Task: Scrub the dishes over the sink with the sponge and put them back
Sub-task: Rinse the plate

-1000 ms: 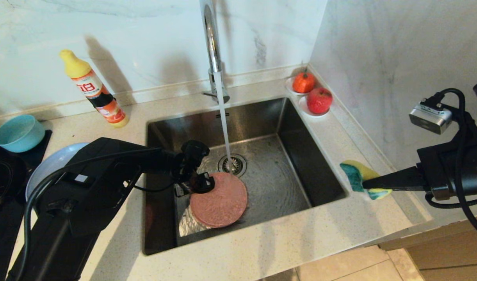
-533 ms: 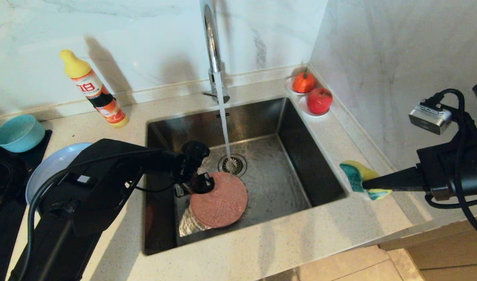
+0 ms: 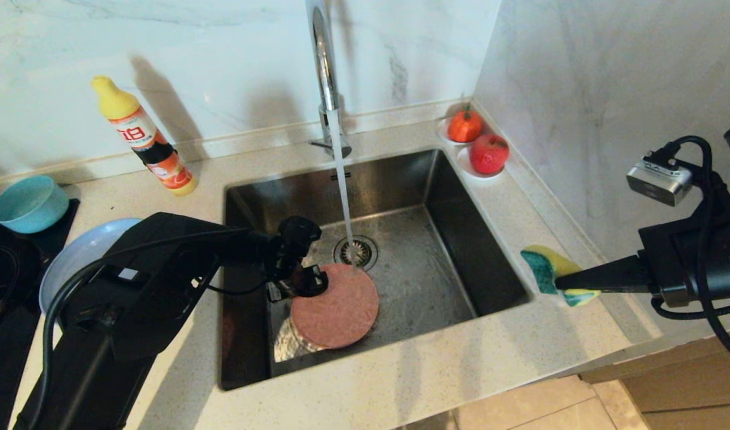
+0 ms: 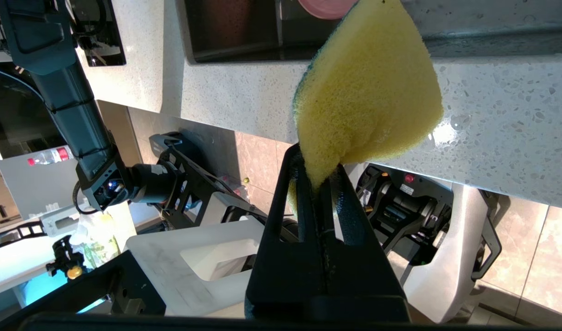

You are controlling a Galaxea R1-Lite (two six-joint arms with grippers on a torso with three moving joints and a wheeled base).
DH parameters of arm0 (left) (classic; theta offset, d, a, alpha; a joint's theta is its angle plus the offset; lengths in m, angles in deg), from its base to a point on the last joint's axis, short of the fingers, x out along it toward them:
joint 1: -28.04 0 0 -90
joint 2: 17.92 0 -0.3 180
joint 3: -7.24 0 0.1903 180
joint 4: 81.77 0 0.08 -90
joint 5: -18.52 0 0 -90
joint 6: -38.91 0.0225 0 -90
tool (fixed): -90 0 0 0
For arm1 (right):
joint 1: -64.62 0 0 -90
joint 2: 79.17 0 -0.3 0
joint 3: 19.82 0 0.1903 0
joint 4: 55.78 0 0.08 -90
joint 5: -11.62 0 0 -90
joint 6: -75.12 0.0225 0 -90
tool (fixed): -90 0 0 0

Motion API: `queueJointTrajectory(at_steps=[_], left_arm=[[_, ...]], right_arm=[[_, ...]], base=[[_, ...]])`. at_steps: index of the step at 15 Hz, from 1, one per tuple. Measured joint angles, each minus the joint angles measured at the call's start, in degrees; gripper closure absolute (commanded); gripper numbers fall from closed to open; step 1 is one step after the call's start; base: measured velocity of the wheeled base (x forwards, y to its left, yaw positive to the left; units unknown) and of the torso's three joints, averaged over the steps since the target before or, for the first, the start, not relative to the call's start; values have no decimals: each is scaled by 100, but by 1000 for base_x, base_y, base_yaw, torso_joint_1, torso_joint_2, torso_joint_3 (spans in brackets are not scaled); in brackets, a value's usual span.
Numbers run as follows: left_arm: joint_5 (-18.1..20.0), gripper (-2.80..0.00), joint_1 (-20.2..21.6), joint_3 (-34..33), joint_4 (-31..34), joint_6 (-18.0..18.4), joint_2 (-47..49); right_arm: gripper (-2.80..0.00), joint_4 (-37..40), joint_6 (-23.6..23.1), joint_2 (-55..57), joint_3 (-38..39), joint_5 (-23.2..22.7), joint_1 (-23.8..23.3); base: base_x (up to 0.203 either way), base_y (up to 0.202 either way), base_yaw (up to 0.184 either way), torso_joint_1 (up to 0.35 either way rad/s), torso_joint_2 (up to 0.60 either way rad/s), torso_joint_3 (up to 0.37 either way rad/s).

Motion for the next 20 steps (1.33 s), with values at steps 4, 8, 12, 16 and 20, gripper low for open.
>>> queueJointTrajectory(at_steps=[4,8,12,16,20], left_arm=[[2,-280,0,-5,12,-6,-15],[0,-280,0,6,-13,-6,-13],[2,-280,2,15,-24,6,6],[0,-280,2,43,-30,24,27],[2,-280,2,45,-30,16,27]], right_arm=[[0,1,-5,-4,-6,0,0],[0,-5,-7,10,-11,1,0],[0,-8,-6,21,-11,2,0],[0,-7,-7,30,-4,3,0],[0,-5,-9,29,-9,0,0]], base=[[0,0,0,0,0,0],[0,0,0,0,0,0],[0,0,0,0,0,0],[0,0,0,0,0,0],[0,0,0,0,0,0]])
